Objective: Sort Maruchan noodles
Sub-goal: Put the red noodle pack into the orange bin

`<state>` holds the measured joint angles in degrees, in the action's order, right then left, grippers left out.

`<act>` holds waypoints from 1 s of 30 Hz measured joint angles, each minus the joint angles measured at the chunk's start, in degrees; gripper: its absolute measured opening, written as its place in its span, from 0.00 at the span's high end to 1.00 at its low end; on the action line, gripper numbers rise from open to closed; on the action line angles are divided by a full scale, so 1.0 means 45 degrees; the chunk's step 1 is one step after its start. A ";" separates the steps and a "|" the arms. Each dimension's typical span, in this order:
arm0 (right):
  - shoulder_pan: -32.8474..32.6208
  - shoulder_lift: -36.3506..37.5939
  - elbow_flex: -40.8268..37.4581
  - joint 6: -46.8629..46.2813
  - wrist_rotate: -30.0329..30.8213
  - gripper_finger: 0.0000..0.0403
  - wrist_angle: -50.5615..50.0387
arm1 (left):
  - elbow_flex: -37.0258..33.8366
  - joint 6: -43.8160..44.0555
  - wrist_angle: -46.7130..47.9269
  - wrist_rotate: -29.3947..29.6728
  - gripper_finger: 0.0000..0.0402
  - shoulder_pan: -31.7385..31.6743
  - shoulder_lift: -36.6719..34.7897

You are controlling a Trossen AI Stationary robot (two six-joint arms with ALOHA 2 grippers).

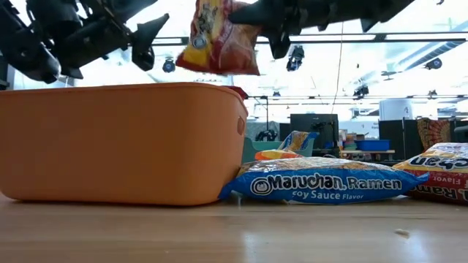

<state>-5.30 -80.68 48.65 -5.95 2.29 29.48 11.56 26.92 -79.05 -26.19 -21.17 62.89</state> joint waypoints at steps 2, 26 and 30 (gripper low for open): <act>-0.0375 -0.0060 0.0088 -0.0153 0.0452 0.95 0.0018 | -0.0152 0.0090 -0.0061 0.0261 0.59 0.0000 -0.0090; -0.3637 -0.6121 0.6683 -0.1106 0.4462 0.95 -0.3792 | -0.0385 0.1811 -0.0130 0.0896 0.59 0.0049 0.0000; -0.3920 -0.6420 0.7374 -0.1463 0.5395 0.95 -0.5080 | -0.0385 0.1801 -0.0154 0.0893 0.59 0.0049 0.0019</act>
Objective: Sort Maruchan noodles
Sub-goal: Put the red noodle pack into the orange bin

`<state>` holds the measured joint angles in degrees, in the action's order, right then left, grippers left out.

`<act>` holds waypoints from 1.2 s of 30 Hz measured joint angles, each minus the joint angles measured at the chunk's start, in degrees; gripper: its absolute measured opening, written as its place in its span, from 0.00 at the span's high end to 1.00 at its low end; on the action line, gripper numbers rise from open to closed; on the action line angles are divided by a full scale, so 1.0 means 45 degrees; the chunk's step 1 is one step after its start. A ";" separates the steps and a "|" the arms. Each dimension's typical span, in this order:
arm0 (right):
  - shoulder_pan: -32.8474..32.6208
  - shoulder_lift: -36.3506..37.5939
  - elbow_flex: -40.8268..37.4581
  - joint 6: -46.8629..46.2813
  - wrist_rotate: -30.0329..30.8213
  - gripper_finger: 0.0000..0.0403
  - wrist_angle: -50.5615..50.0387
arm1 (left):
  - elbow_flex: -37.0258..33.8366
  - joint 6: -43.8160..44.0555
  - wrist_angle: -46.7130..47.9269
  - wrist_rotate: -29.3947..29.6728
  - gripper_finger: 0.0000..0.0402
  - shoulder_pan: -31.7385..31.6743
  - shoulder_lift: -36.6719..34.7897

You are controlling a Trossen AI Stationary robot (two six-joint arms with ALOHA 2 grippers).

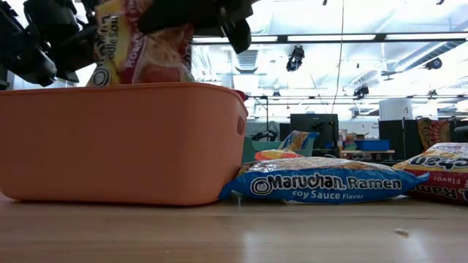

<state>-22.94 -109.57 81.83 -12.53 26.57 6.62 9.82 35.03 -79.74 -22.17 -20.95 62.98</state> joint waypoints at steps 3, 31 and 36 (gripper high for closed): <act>-0.0033 -0.0144 0.0084 -0.0116 -0.0184 0.95 -0.0121 | 0.0004 -0.0061 0.0044 0.0000 0.59 0.0000 -0.0007; -0.0168 0.0343 0.0124 -0.0208 -0.2001 0.67 -0.2056 | 0.0015 0.0005 0.0276 -0.0258 0.59 0.0263 0.0209; -0.0324 0.0986 0.0121 0.0024 -0.1921 0.68 -0.3381 | 0.0010 -0.0002 0.0330 -0.0292 0.59 0.1145 0.0209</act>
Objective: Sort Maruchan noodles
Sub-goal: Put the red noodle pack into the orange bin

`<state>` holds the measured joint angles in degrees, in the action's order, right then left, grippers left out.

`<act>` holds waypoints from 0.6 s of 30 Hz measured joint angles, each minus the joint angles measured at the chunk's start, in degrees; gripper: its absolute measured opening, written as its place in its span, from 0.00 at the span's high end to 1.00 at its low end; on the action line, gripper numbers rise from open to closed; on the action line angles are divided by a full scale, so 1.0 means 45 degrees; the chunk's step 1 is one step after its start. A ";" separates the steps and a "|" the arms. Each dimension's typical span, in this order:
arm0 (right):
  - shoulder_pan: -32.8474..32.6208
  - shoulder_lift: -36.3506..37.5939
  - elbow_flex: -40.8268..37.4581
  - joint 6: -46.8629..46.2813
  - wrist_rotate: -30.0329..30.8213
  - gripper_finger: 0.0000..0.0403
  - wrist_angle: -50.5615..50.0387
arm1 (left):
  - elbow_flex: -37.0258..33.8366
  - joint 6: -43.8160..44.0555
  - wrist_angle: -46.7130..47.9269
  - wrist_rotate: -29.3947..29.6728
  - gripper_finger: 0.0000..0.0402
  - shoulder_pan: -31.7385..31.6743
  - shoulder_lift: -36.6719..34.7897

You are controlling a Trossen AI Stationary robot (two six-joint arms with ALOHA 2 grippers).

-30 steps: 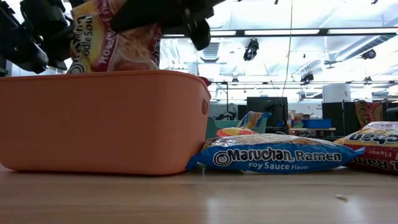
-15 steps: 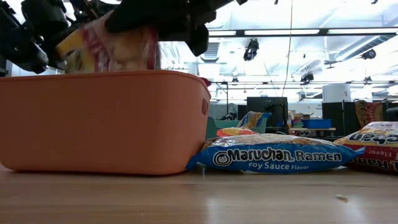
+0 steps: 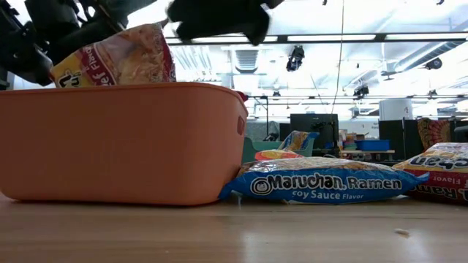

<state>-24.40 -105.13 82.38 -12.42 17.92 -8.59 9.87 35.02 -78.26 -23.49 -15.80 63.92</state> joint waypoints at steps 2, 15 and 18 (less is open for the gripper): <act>-0.0076 0.0324 -0.0048 0.0080 0.0313 0.69 -0.0811 | 0.0022 -0.0014 0.0016 0.0003 0.59 0.0682 0.0001; -0.0243 0.3971 -0.3337 0.1783 0.2062 0.73 -0.1118 | 0.3140 -0.1672 0.5805 0.0865 0.59 0.4887 -0.0047; -0.0243 0.5128 -0.4654 0.2355 0.2048 0.73 0.0469 | 0.4695 -0.2247 1.1264 0.0920 0.59 0.5255 -0.0056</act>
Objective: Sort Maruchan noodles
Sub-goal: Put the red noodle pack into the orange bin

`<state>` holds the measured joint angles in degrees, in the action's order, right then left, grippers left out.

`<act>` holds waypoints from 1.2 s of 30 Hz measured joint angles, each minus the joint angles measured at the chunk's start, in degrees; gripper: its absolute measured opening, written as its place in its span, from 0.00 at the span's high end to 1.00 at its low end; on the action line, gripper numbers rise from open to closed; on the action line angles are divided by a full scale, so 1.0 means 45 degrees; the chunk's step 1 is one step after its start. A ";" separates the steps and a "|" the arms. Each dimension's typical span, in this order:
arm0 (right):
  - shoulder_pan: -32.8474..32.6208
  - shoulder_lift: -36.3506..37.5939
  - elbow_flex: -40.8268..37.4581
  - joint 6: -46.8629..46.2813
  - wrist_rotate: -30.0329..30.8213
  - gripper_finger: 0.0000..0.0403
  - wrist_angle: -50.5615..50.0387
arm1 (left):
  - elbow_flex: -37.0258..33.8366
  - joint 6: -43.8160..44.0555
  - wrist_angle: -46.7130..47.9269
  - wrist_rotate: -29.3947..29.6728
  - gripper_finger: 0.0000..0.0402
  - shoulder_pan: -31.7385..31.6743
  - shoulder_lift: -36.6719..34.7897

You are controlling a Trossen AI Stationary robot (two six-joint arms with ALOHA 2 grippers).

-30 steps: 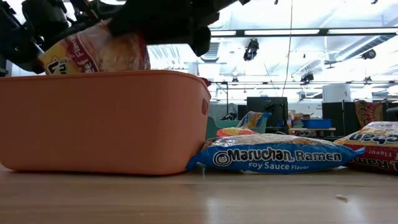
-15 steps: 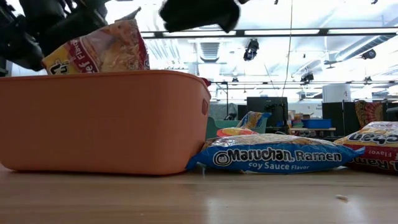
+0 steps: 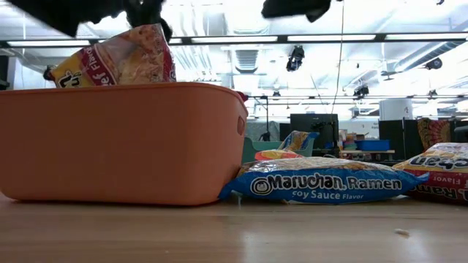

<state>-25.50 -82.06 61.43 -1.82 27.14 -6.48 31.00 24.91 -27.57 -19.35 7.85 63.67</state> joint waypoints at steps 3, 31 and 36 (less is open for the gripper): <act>0.0027 0.1121 -0.1401 0.0435 -0.0003 0.73 0.1881 | 0.1794 -0.0729 0.6032 0.1209 0.59 0.0749 0.0365; 0.1005 0.3423 -0.5296 0.0307 0.0009 0.78 0.5707 | 0.6287 -0.1572 1.1394 0.4531 0.71 0.3712 0.4839; 0.1010 0.3423 -0.5290 0.0426 0.0004 0.79 0.5708 | 0.6267 -0.1763 1.0470 0.4880 0.89 0.3711 0.4927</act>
<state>-20.95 -66.65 37.63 0.10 27.16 19.20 59.20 16.97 19.54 2.61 24.55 85.84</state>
